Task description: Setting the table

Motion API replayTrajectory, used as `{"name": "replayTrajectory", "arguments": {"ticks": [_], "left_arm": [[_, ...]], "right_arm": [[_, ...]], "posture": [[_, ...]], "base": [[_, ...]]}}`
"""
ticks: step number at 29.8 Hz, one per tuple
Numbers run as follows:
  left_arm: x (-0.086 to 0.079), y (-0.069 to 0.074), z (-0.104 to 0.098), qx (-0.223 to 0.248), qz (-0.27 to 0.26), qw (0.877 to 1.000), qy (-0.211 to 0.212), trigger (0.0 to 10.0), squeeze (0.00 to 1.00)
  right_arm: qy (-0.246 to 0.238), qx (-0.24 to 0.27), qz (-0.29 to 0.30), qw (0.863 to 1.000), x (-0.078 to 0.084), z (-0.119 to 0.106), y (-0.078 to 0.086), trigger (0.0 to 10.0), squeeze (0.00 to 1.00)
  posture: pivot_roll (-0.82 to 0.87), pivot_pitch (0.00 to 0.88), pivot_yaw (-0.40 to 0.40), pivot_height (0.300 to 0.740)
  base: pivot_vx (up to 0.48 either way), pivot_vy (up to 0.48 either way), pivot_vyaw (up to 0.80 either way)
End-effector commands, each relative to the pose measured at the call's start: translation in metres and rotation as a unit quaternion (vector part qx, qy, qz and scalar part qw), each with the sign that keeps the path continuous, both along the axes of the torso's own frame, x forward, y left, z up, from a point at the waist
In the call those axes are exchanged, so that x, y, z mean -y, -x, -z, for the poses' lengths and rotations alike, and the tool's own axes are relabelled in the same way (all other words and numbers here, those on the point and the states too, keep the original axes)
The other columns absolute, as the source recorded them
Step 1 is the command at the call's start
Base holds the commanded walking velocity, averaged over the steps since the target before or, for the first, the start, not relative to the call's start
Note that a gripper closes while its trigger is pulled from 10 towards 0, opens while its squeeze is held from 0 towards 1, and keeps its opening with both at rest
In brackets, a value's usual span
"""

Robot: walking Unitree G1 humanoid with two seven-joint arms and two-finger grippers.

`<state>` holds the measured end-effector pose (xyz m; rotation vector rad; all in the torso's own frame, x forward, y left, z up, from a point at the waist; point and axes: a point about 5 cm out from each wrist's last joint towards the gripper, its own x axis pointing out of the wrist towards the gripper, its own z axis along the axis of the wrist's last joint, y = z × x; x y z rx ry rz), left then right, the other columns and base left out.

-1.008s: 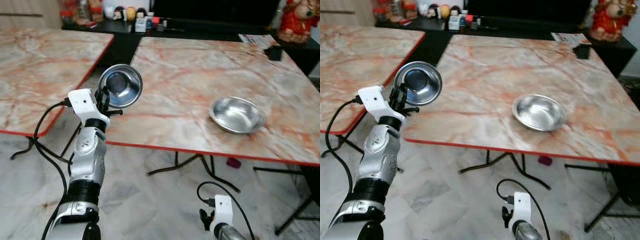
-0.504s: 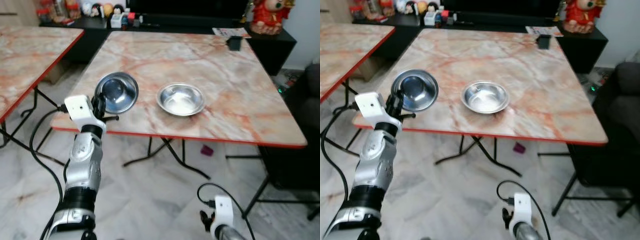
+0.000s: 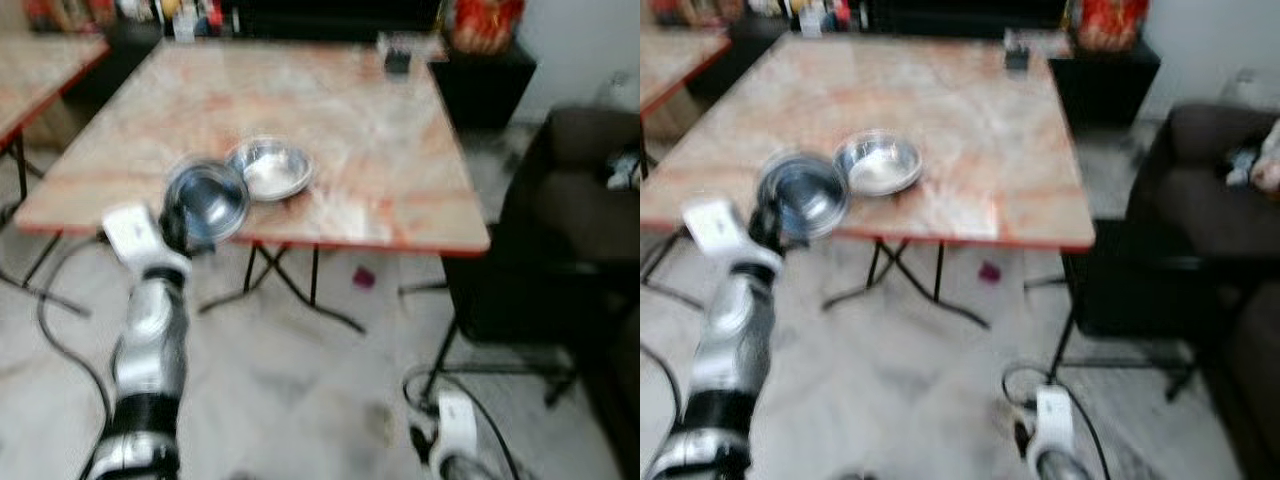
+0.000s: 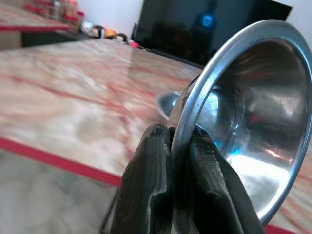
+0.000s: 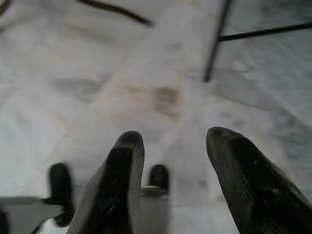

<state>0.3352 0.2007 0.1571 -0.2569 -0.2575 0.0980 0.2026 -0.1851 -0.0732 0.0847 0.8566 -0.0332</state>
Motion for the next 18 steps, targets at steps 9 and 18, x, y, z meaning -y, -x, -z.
{"name": "replayTrajectory", "arguments": {"ticks": [9, 18], "left_arm": [[-0.0039, -0.0017, -0.0106, 0.012, -0.007, 1.0, -0.009, 10.0, 0.0], [-0.0053, -0.0045, -0.0156, 0.019, -0.014, 1.0, -0.005, 10.0, 0.0]], "right_arm": [[-0.006, 0.002, -0.001, 1.0, -0.0047, -0.0004, -0.0017, 10.0, 0.0], [-0.005, -0.001, -0.004, 1.0, -0.0055, 0.0003, -0.0007, 10.0, 0.0]], "posture": [[0.09, 0.129, -0.076, 0.74], [0.09, 0.126, -0.077, 0.74]], "base": [[0.184, 0.0, 0.0], [0.374, 0.0, 0.0]]}}
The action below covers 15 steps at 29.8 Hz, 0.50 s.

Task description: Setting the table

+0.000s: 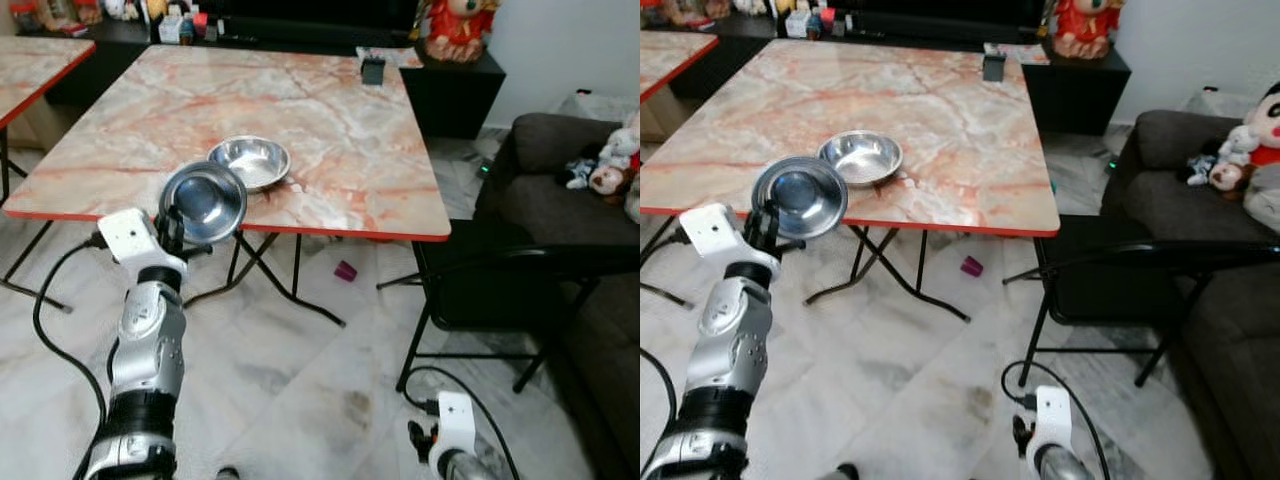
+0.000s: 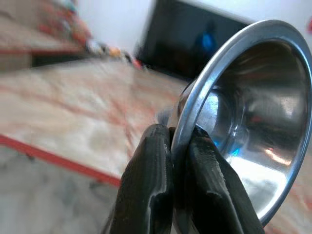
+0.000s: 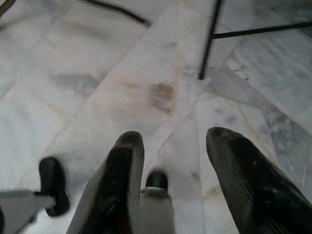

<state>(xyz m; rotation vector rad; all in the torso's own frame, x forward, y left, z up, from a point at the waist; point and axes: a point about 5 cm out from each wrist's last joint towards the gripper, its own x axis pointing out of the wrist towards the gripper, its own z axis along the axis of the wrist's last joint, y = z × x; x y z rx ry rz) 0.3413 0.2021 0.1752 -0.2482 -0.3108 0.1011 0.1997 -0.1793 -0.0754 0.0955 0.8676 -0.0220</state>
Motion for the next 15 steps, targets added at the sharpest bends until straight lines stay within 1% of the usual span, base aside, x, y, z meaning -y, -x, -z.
{"name": "replayTrajectory", "arguments": {"ticks": [1, 15], "left_arm": [[-0.0036, 0.0017, 0.0024, -0.006, -0.007, 1.0, 0.001, 10.0, 0.0], [-0.002, 0.0021, 0.0008, -0.002, -0.003, 1.0, -0.001, 10.0, 0.0]], "right_arm": [[0.001, 0.005, -0.001, 1.0, 0.0001, -0.002, -0.0037, 10.0, 0.0], [-0.003, 0.006, -0.003, 1.0, -0.0024, -0.0026, -0.0054, 10.0, 0.0]], "posture": [[0.09, 0.126, -0.077, 0.74], [0.1, 0.117, -0.076, 0.74]], "base": [[0.39, 0.0, 0.0], [0.395, 0.0, 0.0]]}}
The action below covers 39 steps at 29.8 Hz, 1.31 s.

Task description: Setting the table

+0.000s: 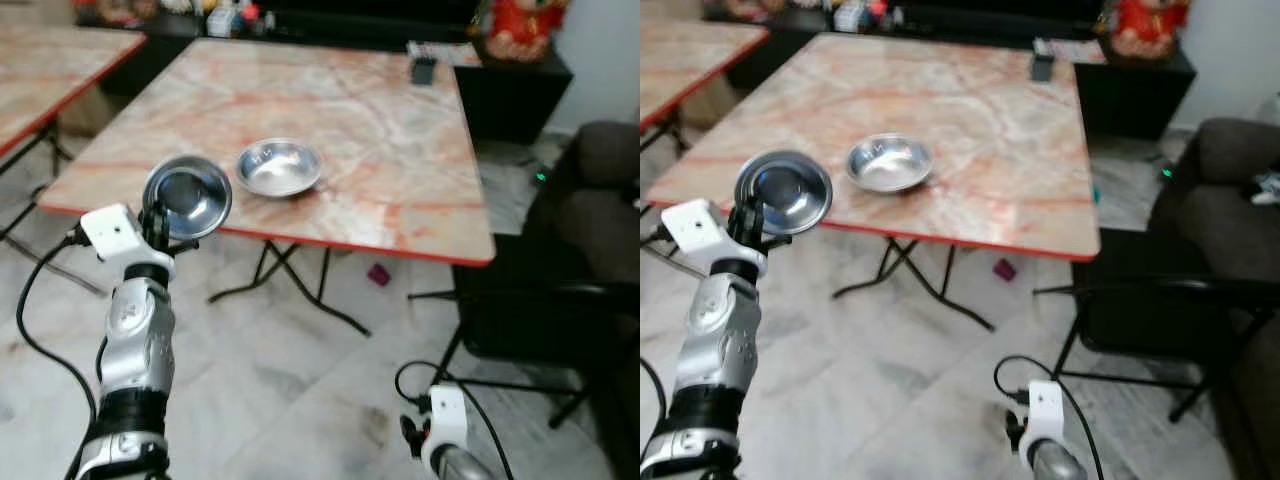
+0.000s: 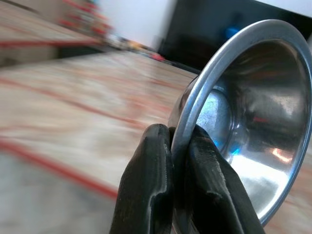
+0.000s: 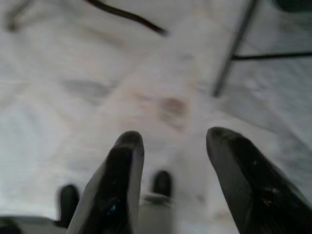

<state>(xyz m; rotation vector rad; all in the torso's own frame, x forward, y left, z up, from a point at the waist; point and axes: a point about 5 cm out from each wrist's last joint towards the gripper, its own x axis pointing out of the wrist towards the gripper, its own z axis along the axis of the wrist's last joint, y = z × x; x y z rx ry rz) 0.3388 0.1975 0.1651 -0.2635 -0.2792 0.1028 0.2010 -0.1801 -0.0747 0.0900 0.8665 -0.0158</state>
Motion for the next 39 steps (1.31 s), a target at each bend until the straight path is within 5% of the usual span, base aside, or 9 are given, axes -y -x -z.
{"name": "replayTrajectory", "arguments": {"ticks": [1, 32, 39], "left_arm": [[-0.006, 0.0, -0.01, 0.014, -0.004, 1.0, -0.011, 10.0, 0.0], [0.005, -0.005, -0.014, 0.013, 0.022, 1.0, -0.005, 10.0, 0.0], [0.003, -0.005, -0.008, -0.008, 0.019, 0.998, 0.065, 10.0, 0.0]], "right_arm": [[-0.006, 0.004, 0.001, 1.0, -0.003, -0.002, -0.004, 10.0, 0.0], [-0.008, 0.004, -0.003, 1.0, -0.007, 0.0, -0.002, 10.0, 0.0], [-0.009, 0.002, -0.001, 1.0, -0.007, 0.0, 0.0, 10.0, 0.0]], "posture": [[0.1, 0.115, -0.076, 0.74], [0.1, 0.124, -0.066, 0.74], [0.09, 0.133, -0.065, 0.74]], "base": [[0.401, 0.0, 0.0], [0.373, 0.0, 0.0], [0.0, 0.0, 0.0]]}}
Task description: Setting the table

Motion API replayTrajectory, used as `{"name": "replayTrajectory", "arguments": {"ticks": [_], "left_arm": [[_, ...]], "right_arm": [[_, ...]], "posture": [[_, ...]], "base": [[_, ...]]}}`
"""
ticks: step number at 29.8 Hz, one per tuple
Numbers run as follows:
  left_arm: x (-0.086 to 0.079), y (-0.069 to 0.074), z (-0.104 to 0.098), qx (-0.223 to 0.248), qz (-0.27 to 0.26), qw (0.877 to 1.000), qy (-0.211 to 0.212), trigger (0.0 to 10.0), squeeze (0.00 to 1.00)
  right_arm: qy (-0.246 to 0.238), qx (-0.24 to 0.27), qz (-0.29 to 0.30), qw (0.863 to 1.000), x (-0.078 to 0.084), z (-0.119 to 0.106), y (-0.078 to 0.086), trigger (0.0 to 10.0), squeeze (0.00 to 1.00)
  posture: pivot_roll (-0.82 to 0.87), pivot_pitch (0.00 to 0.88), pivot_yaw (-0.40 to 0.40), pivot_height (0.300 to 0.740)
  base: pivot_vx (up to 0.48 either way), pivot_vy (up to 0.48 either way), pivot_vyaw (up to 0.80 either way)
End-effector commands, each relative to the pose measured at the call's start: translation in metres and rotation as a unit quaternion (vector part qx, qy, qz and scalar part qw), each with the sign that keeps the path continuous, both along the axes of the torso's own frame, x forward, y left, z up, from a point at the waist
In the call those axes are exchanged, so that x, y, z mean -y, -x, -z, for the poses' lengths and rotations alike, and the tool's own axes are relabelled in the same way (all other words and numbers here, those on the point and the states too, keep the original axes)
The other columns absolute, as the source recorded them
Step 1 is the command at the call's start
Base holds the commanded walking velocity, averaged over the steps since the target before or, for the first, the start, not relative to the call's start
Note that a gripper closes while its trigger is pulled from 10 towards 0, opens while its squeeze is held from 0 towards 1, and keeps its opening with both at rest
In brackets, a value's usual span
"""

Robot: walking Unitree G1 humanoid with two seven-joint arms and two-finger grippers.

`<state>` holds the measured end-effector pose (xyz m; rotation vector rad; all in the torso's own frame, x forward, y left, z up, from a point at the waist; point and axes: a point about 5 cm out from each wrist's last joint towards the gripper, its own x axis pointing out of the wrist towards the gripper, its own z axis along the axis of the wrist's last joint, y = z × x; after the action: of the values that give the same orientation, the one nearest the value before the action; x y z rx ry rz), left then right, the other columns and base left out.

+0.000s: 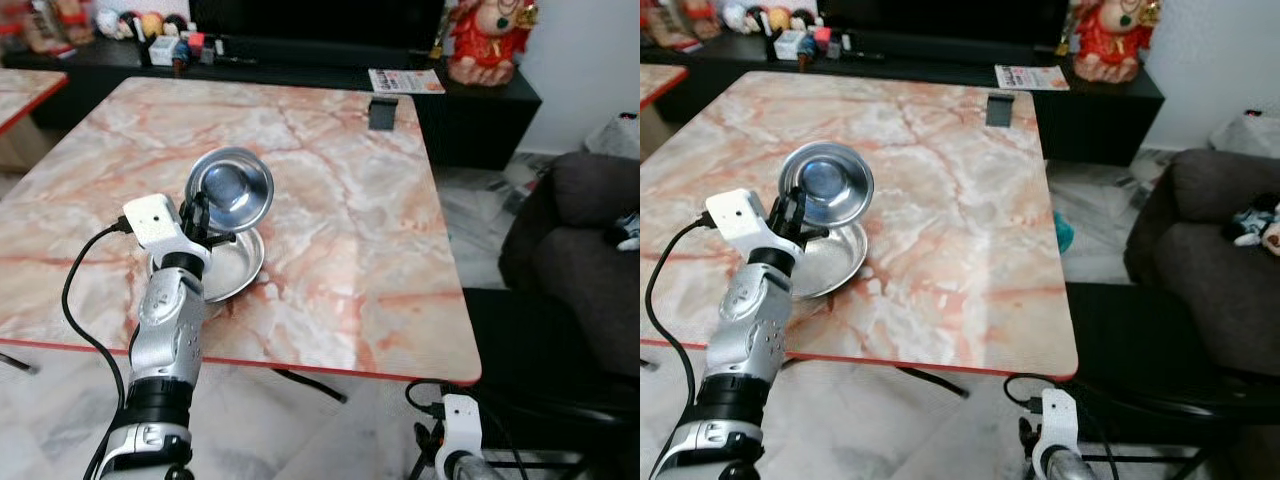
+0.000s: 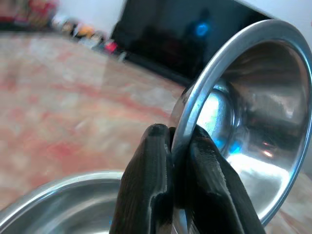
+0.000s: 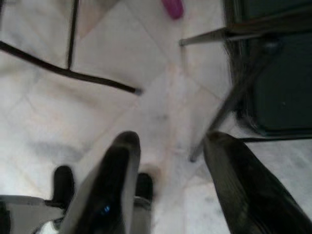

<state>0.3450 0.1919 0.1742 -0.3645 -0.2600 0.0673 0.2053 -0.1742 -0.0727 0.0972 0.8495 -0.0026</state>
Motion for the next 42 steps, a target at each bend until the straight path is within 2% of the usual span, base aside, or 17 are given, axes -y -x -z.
{"name": "replayTrajectory", "arguments": {"ticks": [1, 4, 6, 9, 11, 15, 17, 20, 24, 26, 27, 30, 32, 34, 37, 42], "left_arm": [[-0.002, 0.003, 0.003, -0.013, -0.005, 0.999, 0.048, 10.0, 0.0], [0.002, 0.007, 0.003, -0.022, 0.004, 0.995, 0.096, 10.0, 0.0], [0.007, 0.01, 0.002, -0.031, 0.012, 0.995, 0.098, 10.0, 0.0], [0.025, 0.018, -0.007, -0.067, 0.052, 0.991, 0.108, 10.0, 0.0], [0.028, 0.021, -0.011, -0.079, 0.058, 0.988, 0.12, 10.0, 0.0], [0.022, 0.021, -0.012, -0.108, 0.023, 0.986, 0.124, 10.0, 0.0], [0.02, 0.019, -0.019, -0.14, -0.005, 0.978, 0.157, 10.0, 0.0], [0.018, 0.017, -0.021, -0.164, -0.034, 0.969, 0.181, 10.0, 0.0], [0.018, 0.017, -0.022, -0.173, -0.034, 0.967, 0.183, 10.0, 0.0], [0.019, 0.017, -0.019, -0.192, -0.03, 0.957, 0.216, 10.0, 0.0], [0.019, 0.017, -0.019, -0.192, -0.03, 0.957, 0.216, 10.0, 0.0], [0.02, 0.019, -0.018, -0.215, -0.026, 0.946, 0.24, 10.0, 0.0], [0.015, 0.022, -0.017, -0.226, -0.047, 0.949, 0.215, 10.0, 0.0], [0.013, 0.023, -0.015, -0.232, -0.048, 0.947, 0.215, 10.0, 0.0], [0.013, 0.025, -0.01, -0.246, -0.047, 0.94, 0.232, 10.0, 0.0], [0.017, 0.026, -0.01, -0.254, -0.043, 0.935, 0.244, 10.0, 0.0]], "right_arm": [[-0.004, -0.007, 0.003, 1.0, -0.001, 0.003, 0.005, 10.0, 0.0], [-0.005, -0.008, 0.003, 1.0, 0.0, 0.003, 0.006, 10.0, 0.0], [-0.005, -0.009, 0.002, 1.0, 0.0, 0.004, 0.007, 10.0, 0.0], [-0.003, -0.013, -0.001, 1.0, 0.002, 0.005, 0.009, 10.0, 0.0], [-0.002, -0.014, -0.003, 1.0, 0.002, 0.005, 0.01, 10.0, 0.0], [-0.002, -0.014, -0.004, 1.0, 0.001, 0.005, 0.01, 10.0, 0.0], [-0.002, -0.013, -0.006, 1.0, 0.001, 0.004, 0.008, 10.0, 0.0], [-0.003, -0.013, -0.008, 1.0, -0.001, 0.004, 0.008, 10.0, 0.0], [-0.002, -0.013, -0.007, 1.0, -0.001, 0.004, 0.007, 10.0, 0.0], [-0.002, -0.012, -0.005, 1.0, -0.002, 0.004, 0.007, 10.0, 0.0], [-0.002, -0.012, -0.005, 1.0, -0.002, 0.004, 0.007, 10.0, 0.0], [-0.002, -0.013, -0.005, 1.0, -0.001, 0.004, 0.007, 10.0, 0.0], [-0.002, -0.013, -0.004, 1.0, -0.002, 0.004, 0.007, 10.0, 0.0], [-0.003, -0.011, 0.0, 1.0, -0.002, 0.004, 0.006, 10.0, 0.0], [-0.004, -0.011, -0.002, 1.0, -0.002, 0.003, 0.006, 10.0, 0.0], [-0.005, -0.012, -0.001, 1.0, -0.003, 0.004, 0.006, 10.0, 0.0]], "posture": [[0.09, 0.136, -0.065, 0.74], [0.09, 0.141, -0.065, 0.74], [0.09, 0.146, -0.07, 0.74], [0.1, 0.148, -0.073, 0.74], [0.1, 0.15, -0.074, 0.74], [0.1, 0.149, -0.071, 0.74], [0.11, 0.144, -0.07, 0.74], [0.11, 0.138, -0.067, 0.74], [0.1, 0.131, -0.062, 0.74], [0.1, 0.126, -0.058, 0.74], [0.1, 0.126, -0.058, 0.74], [0.1, 0.122, -0.056, 0.74], [0.1, 0.121, -0.054, 0.74], [0.11, 0.126, -0.056, 0.74], [0.11, 0.133, -0.059, 0.74], [0.1, 0.141, -0.06, 0.74]], "base": [[0.0, 0.0, 0.0], [0.0, 0.0, 0.0], [0.0, 0.0, 0.0], [0.0, 0.0, 0.0], [0.0, 0.0, 0.0], [0.0, 0.0, 0.0], [0.0, 0.0, 0.0], [0.0, 0.0, 0.0], [0.0, 0.0, 0.0], [0.0, 0.0, 0.0], [0.0, 0.0, 0.0], [0.0, 0.0, 0.0], [0.0, 0.0, 0.0], [0.0, 0.0, 0.0], [0.0, 0.0, 0.0], [0.0, 0.0, 0.0]]}}
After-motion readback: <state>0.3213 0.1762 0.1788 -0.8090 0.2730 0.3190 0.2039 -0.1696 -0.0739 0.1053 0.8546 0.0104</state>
